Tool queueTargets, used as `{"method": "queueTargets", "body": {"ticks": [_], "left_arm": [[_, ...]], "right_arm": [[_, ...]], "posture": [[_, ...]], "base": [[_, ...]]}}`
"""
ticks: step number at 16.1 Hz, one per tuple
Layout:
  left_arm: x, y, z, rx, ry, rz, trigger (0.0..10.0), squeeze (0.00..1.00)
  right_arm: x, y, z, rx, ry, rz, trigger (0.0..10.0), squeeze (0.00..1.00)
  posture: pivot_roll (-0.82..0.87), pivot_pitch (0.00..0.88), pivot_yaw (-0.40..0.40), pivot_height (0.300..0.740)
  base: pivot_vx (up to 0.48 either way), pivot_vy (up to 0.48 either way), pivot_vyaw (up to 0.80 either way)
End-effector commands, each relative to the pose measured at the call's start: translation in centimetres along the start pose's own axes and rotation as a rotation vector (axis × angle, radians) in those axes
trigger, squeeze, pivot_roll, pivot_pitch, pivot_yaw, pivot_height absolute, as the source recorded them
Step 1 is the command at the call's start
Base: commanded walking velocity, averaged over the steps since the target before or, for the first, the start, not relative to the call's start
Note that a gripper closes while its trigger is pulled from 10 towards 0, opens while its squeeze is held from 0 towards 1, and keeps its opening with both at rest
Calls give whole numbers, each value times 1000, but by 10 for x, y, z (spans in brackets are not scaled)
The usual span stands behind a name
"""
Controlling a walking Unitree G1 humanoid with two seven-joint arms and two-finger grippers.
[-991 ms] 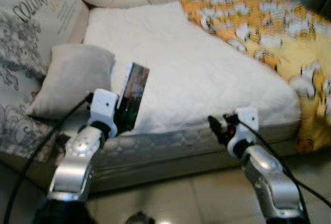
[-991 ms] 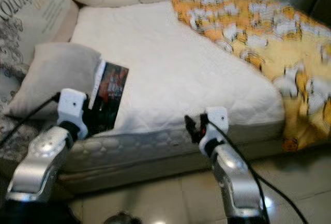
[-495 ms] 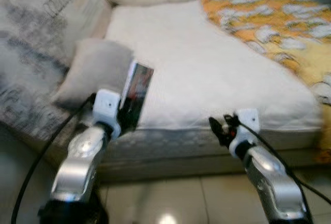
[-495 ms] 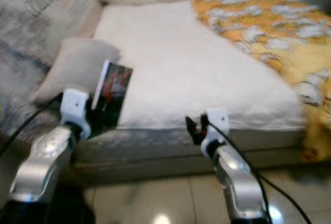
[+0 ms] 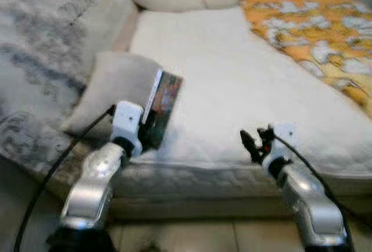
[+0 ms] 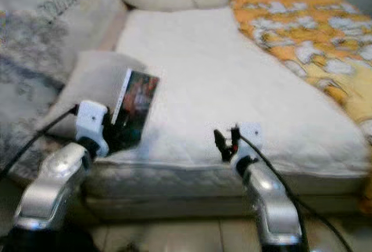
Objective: Clean up the room
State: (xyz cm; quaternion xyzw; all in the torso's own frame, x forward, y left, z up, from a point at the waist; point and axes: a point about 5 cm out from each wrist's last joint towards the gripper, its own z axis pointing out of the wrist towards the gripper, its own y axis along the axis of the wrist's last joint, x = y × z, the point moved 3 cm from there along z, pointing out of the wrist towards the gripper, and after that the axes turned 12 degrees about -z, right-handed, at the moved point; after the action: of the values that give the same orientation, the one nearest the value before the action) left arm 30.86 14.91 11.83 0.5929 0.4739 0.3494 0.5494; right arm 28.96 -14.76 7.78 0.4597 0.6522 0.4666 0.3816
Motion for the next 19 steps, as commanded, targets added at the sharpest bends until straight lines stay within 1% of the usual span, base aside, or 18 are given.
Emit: {"method": "queueTargets", "body": {"ticks": [1,3,4,5,7,11,15,16,17,18,19], "left_arm": [[-4,10,2,-39,-19,4,10000,0],[-10,8,4,-32,-38,-4,10000,0],[-11,7,4,-31,-45,-9,10000,0],[-13,6,5,-29,-49,-14,10000,0],[-18,3,6,-24,-62,-28,10000,0],[-23,-1,7,-8,-80,-38,10000,0],[-13,1,9,-9,-26,-68,10000,0],[-9,3,9,-16,-11,-70,10000,0],[-4,5,9,-16,1,-67,10000,0],[-3,6,9,-12,0,-65,10000,0],[3,4,11,31,9,-91,10000,0]], "right_arm": [[-7,2,-2,-2,-16,-4,10000,0],[-8,2,-2,2,-9,10,10000,0],[-9,3,-2,-6,-5,30,10000,0],[-9,4,-3,-4,-3,26,10000,0],[-13,4,-5,0,-6,-13,10000,0],[-14,4,-7,8,1,-16,10000,0],[-15,6,-9,12,67,-50,10000,0],[-15,6,-10,12,87,-55,10000,0],[-15,7,-11,11,122,-61,10000,0],[-13,8,-12,7,151,-63,10000,0],[-8,10,-13,-2,217,-73,10000,0]], "posture": [[20,0,41,740],[17,0,34,740],[13,0,32,740],[10,0,30,740],[5,0,21,740],[-4,0,18,740],[-4,0,21,740],[-2,0,20,740],[1,0,22,740],[2,0,24,740],[5,0,29,740]], "base": [[345,0,0],[341,0,0],[341,0,-800],[337,0,-800],[332,0,0],[329,0,0],[289,0,0],[0,0,0],[0,0,0],[0,0,0],[0,0,0]]}}
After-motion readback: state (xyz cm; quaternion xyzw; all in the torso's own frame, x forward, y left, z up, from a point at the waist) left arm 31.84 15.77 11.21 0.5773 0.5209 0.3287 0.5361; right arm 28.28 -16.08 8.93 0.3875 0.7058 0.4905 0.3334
